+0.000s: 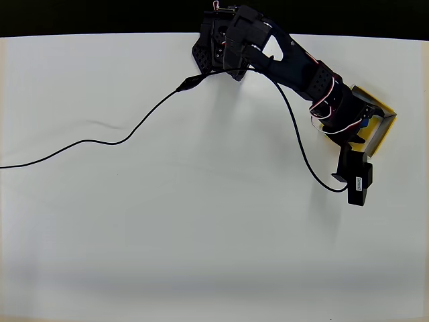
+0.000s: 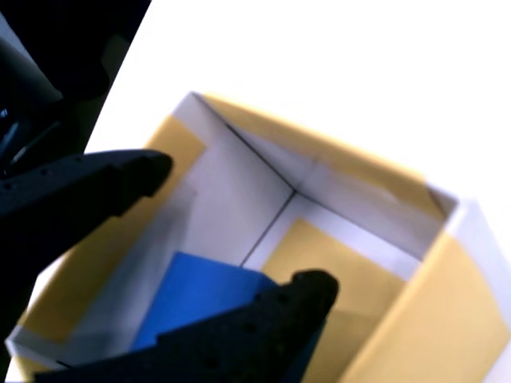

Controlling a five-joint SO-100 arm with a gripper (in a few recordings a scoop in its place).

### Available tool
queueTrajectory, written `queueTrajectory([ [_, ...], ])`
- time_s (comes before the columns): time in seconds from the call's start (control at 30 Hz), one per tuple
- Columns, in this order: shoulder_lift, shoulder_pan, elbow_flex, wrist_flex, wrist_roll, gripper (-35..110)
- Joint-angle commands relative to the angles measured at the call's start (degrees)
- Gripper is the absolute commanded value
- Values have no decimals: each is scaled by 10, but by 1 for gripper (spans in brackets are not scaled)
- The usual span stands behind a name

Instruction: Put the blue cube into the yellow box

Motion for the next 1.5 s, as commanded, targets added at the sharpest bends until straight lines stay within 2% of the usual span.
queueTrajectory([
  [0.0,105,11,-73,22,-17,27],
  [0.17,162,67,-73,65,-11,15],
  [0.47,238,244,-52,121,-38,1],
  [0.83,376,458,127,104,-88,0],
  [1.0,463,522,228,108,-98,0],
  [1.47,762,637,472,255,-139,0],
])
